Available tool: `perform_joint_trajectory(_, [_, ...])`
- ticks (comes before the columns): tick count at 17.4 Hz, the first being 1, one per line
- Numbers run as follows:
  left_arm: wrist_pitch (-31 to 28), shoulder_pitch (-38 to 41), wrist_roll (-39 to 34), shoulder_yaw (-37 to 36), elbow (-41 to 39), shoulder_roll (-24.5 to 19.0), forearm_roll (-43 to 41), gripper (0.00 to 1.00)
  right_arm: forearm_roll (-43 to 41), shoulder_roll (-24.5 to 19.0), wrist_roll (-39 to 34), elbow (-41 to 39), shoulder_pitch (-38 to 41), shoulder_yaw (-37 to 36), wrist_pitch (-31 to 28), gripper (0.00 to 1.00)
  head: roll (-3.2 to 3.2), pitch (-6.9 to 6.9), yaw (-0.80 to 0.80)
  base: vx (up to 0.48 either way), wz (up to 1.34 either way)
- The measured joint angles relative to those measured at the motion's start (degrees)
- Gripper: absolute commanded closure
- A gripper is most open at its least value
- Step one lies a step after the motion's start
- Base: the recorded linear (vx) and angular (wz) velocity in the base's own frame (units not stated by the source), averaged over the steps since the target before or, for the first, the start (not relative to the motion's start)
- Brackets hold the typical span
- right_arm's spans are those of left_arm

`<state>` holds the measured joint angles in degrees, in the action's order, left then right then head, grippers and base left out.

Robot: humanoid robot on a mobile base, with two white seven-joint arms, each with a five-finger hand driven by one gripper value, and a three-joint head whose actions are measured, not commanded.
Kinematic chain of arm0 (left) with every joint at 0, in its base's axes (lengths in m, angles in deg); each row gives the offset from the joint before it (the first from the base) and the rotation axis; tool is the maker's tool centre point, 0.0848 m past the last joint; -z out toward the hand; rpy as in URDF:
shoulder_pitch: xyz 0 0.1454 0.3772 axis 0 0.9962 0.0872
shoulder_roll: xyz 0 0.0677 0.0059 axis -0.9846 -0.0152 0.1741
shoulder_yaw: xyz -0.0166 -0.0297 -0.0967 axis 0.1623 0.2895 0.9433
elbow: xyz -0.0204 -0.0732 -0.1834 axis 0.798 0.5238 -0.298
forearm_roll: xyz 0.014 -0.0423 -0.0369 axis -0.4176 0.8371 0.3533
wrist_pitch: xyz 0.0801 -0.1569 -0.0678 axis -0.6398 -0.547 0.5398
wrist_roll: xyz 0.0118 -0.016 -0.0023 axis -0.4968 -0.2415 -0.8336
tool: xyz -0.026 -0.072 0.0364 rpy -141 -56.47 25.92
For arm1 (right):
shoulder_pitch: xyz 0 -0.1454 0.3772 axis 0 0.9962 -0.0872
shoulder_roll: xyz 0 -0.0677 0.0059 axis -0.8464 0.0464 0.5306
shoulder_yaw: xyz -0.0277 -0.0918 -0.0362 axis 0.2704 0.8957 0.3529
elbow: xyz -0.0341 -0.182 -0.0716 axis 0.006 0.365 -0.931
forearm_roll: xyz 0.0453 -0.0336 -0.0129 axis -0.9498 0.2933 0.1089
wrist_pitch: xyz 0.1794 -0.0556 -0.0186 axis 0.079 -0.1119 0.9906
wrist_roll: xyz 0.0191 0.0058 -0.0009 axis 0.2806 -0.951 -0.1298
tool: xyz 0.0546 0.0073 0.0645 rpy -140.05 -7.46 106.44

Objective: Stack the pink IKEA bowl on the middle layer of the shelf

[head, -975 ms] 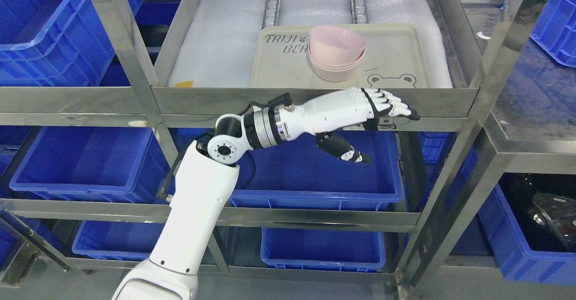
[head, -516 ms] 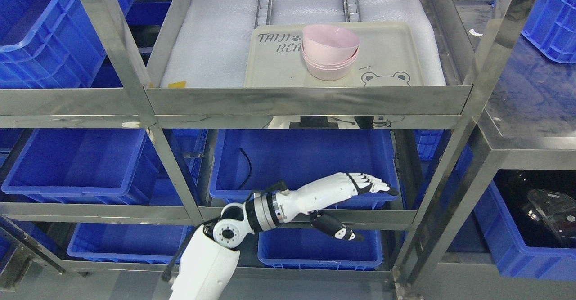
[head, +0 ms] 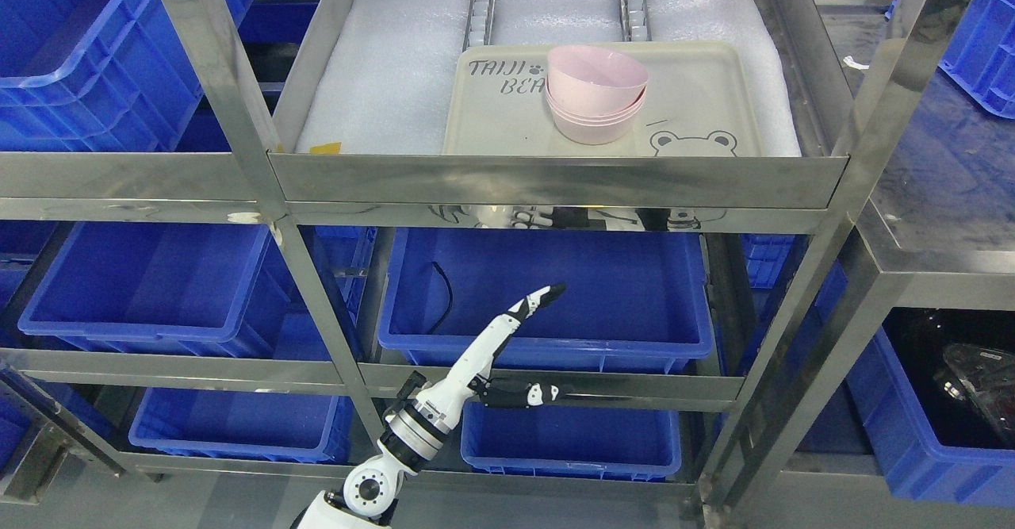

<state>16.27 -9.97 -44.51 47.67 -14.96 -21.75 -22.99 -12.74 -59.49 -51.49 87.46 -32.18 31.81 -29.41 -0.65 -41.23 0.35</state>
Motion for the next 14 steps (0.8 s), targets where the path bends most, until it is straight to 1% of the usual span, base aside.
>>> perform_joint_trajectory(3, [-7.2,1.3,-5.7,2.4,-1.0,0.0,3.1,0.0,0.0,0.0,0.0,0.0,0.0,0.0,0.0,0.0,0.0,0.0,0.0,0.0,0.0])
perform_joint_trajectory(5, [-10.1,1.8,-8.0,3.8,-1.8,0.0,4.2,0.0,0.0,0.0,0.0,0.0,0.0,0.0,0.0,0.0,0.0,0.0,0.0,0.0,0.0])
perform_joint_trajectory(11, [-14.6,2.6,-9.8,5.7,-4.6,0.0,6.3,0.0,0.0,0.0,0.0,0.0,0.0,0.0,0.0,0.0,0.0,0.0,0.0,0.0,0.0])
perform_joint_trajectory(14, [-15.4,2.6,-10.9,6.0,-5.8,0.0,6.3,0.0,0.0,0.0,0.0,0.0,0.0,0.0,0.0,0.0,0.0,0.0,0.0,-0.001,0.0])
